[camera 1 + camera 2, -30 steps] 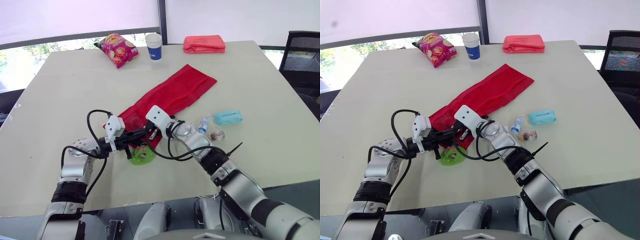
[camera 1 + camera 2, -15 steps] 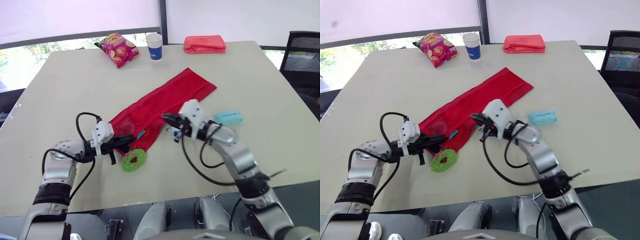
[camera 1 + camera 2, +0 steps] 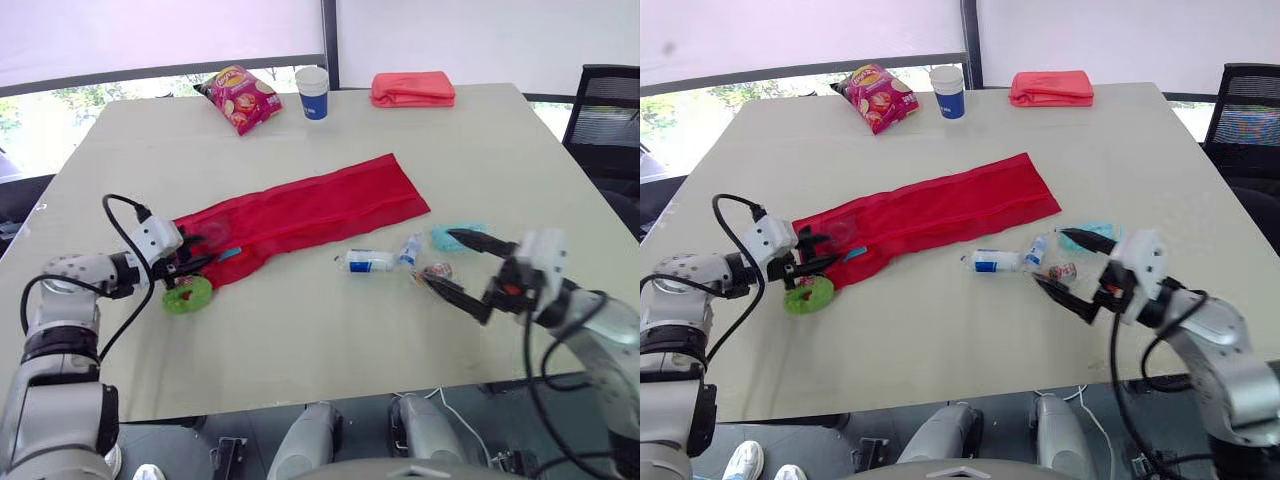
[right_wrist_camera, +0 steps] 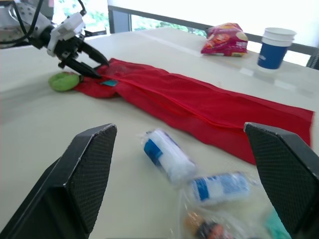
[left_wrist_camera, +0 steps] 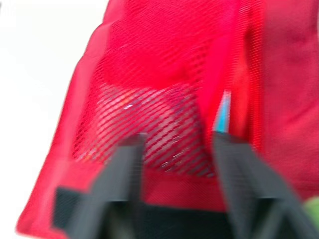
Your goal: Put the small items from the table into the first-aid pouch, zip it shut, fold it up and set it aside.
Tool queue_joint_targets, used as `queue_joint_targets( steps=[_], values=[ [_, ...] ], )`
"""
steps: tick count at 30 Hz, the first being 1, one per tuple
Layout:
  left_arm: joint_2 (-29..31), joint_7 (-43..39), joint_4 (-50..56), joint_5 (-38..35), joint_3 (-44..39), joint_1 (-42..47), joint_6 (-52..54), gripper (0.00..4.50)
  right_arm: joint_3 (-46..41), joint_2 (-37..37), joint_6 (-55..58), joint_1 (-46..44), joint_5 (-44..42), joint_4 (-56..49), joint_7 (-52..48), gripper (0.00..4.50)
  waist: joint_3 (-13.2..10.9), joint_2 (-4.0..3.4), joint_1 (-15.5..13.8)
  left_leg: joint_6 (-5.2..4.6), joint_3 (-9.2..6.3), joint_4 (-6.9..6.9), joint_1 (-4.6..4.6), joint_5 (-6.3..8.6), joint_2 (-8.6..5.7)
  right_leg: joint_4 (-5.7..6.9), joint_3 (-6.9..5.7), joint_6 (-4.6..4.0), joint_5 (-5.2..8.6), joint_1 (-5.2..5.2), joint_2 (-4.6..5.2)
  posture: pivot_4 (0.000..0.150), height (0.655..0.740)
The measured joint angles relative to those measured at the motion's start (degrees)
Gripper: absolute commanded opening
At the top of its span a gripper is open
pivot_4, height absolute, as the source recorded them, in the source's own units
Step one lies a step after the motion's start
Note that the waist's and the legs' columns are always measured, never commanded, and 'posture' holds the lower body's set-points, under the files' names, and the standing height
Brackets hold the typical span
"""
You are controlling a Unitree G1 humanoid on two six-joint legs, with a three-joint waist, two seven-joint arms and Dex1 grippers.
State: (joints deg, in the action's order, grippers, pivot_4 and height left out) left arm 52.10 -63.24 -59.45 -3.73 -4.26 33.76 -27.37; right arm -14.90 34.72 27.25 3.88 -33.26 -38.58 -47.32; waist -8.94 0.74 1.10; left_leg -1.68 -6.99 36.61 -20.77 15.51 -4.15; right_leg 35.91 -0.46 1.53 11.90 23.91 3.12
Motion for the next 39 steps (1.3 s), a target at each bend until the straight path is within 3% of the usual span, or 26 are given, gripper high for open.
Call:
queue_joint_targets(
  steps=[1,8,14,19,25,31,34,39],
  values=[
    [0.4,0.8,-1.2,0.6,0.2,0.5,-0.7,4.48,-1.8,1.1,0.7,1.6,-1.4,-1.3,-0.1,4.5,0.0,0.03,-0.1,-0.02,0.08,0.01,0.01,0.02,0.09,0.0,0.0,0.0,0.0,0.0,0.03,0.15,0.7395],
    [0.8,5.8,-7.0,4.5,0.7,4.5,-2.0,4.48,-12.0,5.5,1.7,9.0,-6.2,-4.8,0.1,4.5,0.0,0.13,-0.4,-0.01,0.16,0.22,0.05,0.02,0.38,0.01,-0.28,0.14,-0.1,-0.13,0.05,0.15,0.7395],
    [-1.8,-4.7,-3.9,-2.2,-2.2,9.4,1.2,4.48,-13.6,6.0,1.7,9.6,-8.3,-5.5,1.6,4.5,-0.2,0.39,-0.7,-0.04,0.19,0.54,-0.11,0.03,0.38,0.01,-0.34,0.22,-0.18,-0.17,0.07,0.15,0.7395],
    [-2.2,-4.1,-2.4,-2.3,-2.3,14.5,1.9,4.48,-14.2,6.0,1.6,10.5,-8.6,-5.9,3.0,4.5,-0.2,0.48,-0.7,-0.17,0.35,0.55,-0.08,0.11,0.35,-0.03,-0.26,0.21,-0.19,-0.17,0.08,0.15,0.7395],
    [-9.6,-11.7,5.9,-5.1,-0.1,14.8,8.3,4.48,-13.9,6.4,1.5,9.3,-8.7,-5.9,4.5,4.5,-0.2,0.48,-0.9,-0.22,0.41,0.64,-0.1,0.14,0.32,-0.02,-0.23,0.21,-0.19,-0.2,0.1,0.15,0.7395],
    [-20.9,-6.4,9.2,-1.0,6.4,15.4,11.2,4.48,-11.7,6.4,1.6,6.1,-9.0,-5.9,6.8,4.5,-0.2,0.52,-1.6,-0.22,0.42,0.72,-0.08,0.14,0.33,-0.02,-0.16,0.26,-0.22,-0.26,0.03,0.15,0.7395],
    [-22.6,-2.0,4.6,5.8,11.8,17.3,10.3,4.48,-10.9,6.9,1.8,5.7,-9.6,-5.9,7.5,4.5,-0.2,0.53,-1.4,-0.22,0.47,0.7,-0.06,0.14,0.35,-0.02,-0.17,0.26,-0.22,-0.24,-0.02,0.15,0.7395],
    [-23.5,2.6,-1.2,11.3,15.7,20.5,6.5,4.48,-10.8,7.1,2.0,4.4,-10.0,-5.9,8.0,4.5,-0.2,0.54,-1.9,-0.25,0.49,0.74,-0.02,0.15,0.32,-0.02,-0.21,0.29,-0.24,-0.3,0.01,0.15,0.7395]
  ],
)
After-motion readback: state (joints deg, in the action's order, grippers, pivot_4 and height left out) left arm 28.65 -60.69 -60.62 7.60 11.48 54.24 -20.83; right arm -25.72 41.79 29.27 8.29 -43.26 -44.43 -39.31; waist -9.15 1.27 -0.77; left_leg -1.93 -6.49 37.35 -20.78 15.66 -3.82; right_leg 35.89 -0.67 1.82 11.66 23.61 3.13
